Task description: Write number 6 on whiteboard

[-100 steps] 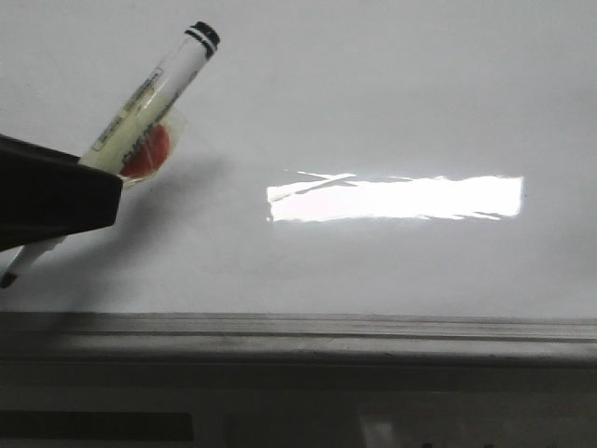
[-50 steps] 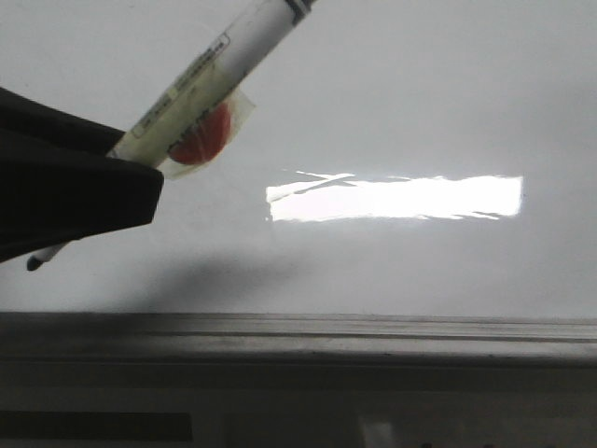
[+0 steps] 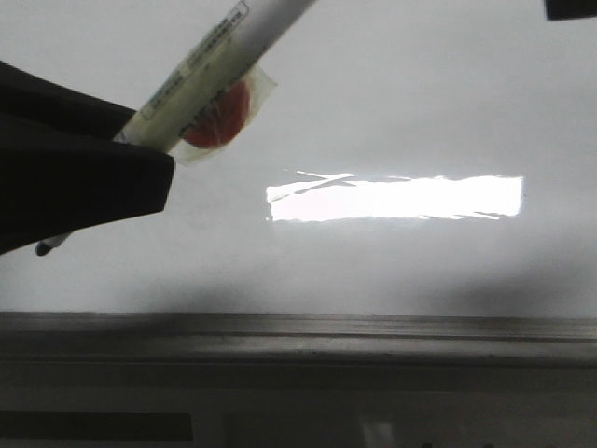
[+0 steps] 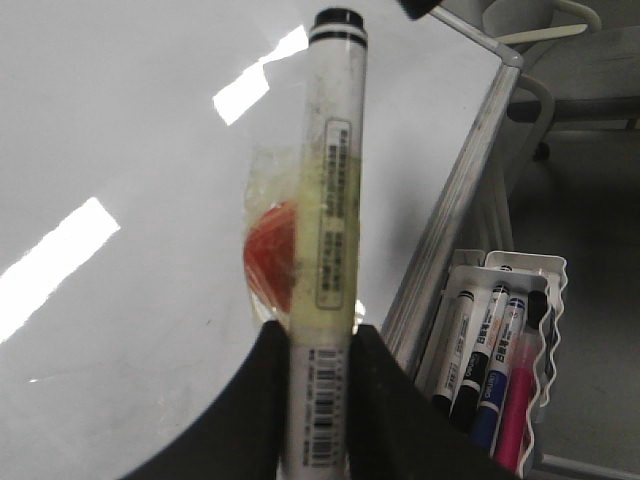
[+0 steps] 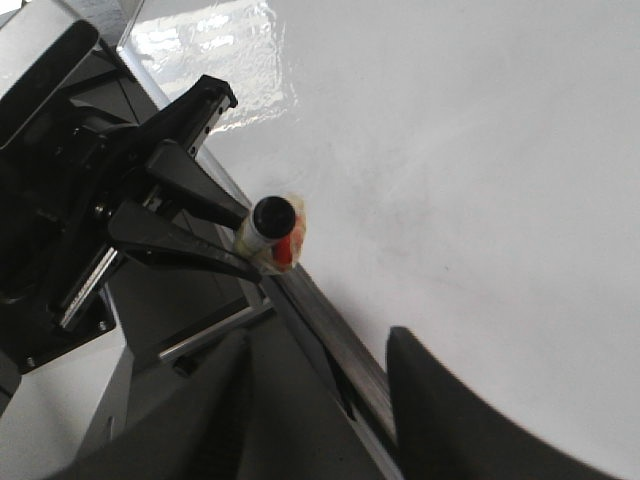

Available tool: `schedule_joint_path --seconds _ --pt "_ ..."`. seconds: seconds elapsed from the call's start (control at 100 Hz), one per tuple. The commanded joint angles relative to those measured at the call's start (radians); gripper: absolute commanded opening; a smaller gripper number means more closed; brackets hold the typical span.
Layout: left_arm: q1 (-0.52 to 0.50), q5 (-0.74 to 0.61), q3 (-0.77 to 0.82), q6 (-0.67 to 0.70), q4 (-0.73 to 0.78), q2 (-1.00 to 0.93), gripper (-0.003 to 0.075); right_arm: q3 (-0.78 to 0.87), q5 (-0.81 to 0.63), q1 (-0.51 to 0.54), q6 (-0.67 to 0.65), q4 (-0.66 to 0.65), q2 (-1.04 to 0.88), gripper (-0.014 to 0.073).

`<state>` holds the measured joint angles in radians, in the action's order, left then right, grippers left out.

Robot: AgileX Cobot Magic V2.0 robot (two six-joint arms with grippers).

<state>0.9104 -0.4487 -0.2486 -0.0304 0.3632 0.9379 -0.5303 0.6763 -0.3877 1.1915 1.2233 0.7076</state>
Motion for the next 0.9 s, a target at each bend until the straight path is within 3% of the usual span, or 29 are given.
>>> schedule_joint_path --seconds 0.0,0.23,0.42,0.66,0.89 --pt "0.01 -0.086 -0.031 0.005 -0.009 -0.008 -0.002 -0.051 0.023 -0.003 0.04 0.09 0.057 0.0381" --pt "0.01 -0.086 -0.031 0.005 -0.009 0.001 -0.002 -0.096 0.09 -0.003 0.231 0.251 0.186 0.0379" --pt "0.01 -0.086 -0.031 0.005 -0.011 0.001 -0.002 -0.111 0.128 -0.035 0.269 0.279 0.251 0.0379" --pt "0.01 -0.092 -0.031 0.005 -0.009 0.001 -0.002 -0.124 0.071 -0.14 0.313 0.327 0.305 0.0379" --pt "0.01 -0.092 -0.031 0.005 -0.009 0.002 -0.002 -0.166 0.044 -0.159 0.322 0.337 0.355 0.0373"
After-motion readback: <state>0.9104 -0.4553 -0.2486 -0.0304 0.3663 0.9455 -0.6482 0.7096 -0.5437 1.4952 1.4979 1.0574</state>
